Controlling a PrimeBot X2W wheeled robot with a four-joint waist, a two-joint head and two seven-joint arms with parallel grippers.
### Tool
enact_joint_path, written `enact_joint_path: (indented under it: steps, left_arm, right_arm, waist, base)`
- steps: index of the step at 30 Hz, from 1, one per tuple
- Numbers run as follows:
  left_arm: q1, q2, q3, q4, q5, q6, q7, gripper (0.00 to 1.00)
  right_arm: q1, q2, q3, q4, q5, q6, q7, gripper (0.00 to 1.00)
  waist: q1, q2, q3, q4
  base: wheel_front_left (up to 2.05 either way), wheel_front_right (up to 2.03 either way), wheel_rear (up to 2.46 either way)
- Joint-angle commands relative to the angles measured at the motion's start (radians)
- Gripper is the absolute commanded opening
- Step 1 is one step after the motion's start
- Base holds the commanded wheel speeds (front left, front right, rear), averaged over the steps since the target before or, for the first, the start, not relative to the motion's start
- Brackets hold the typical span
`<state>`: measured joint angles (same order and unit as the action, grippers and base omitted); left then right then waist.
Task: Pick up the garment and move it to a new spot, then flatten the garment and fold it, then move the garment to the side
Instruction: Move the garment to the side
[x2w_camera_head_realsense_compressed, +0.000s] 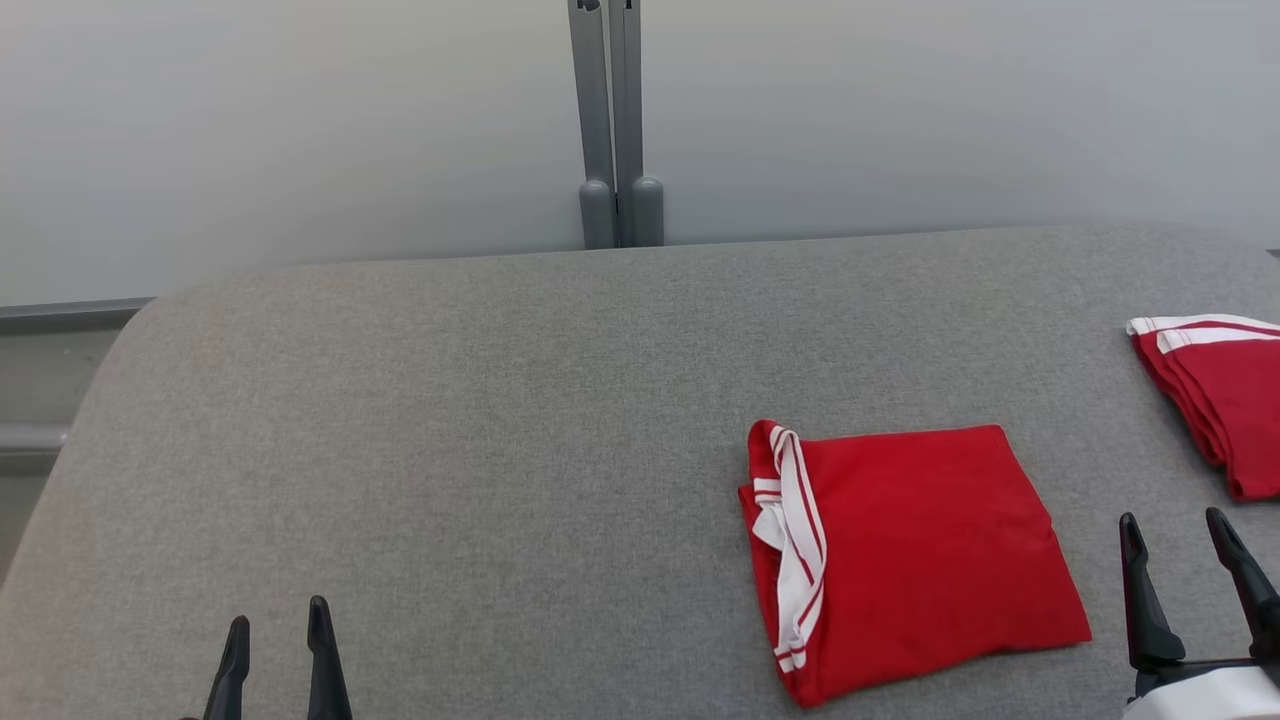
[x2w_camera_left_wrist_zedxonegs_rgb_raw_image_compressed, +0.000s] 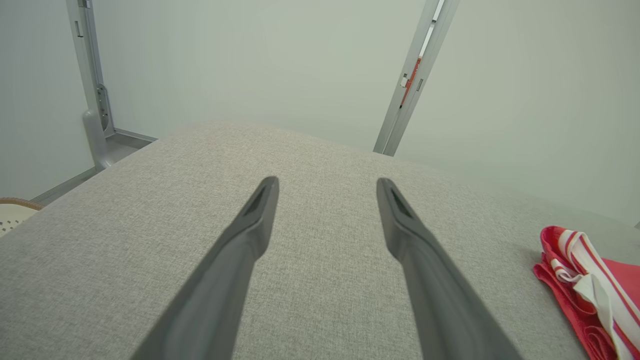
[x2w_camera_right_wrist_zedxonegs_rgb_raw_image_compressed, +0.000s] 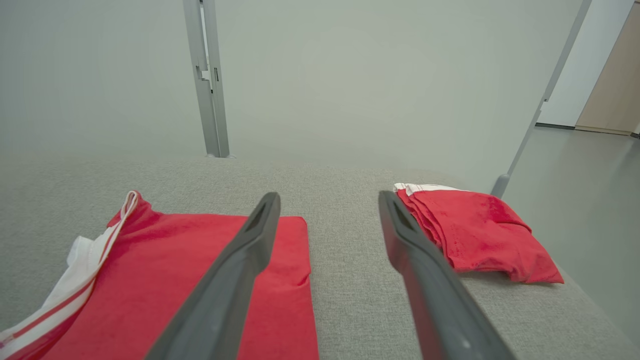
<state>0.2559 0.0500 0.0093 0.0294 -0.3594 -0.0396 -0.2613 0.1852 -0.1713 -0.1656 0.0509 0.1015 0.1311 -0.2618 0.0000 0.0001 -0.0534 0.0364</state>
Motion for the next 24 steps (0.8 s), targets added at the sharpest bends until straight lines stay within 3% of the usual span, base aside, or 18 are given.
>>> enact_joint_path:
  steps: [1, 24]
  left_arm:
    - [0.009, 0.002, 0.005, 0.000, 0.006, 0.001, -0.005, 1.00]
    - [-0.007, 0.002, 0.007, 0.001, 0.019, -0.013, -0.005, 1.00]
  right_arm:
    - [-0.006, -0.003, 0.000, -0.004, -0.004, -0.001, -0.004, 1.00]
    - [-0.043, -0.016, 0.003, 0.029, 0.045, -0.001, -0.004, 1.00]
  waist:
    - [0.0000, -0.0001, 0.001, 0.002]
    - [0.0000, -0.0001, 0.026, 0.012]
  base:
    - [0.00, 0.00, 0.00]
    - [0.00, 0.00, 0.00]
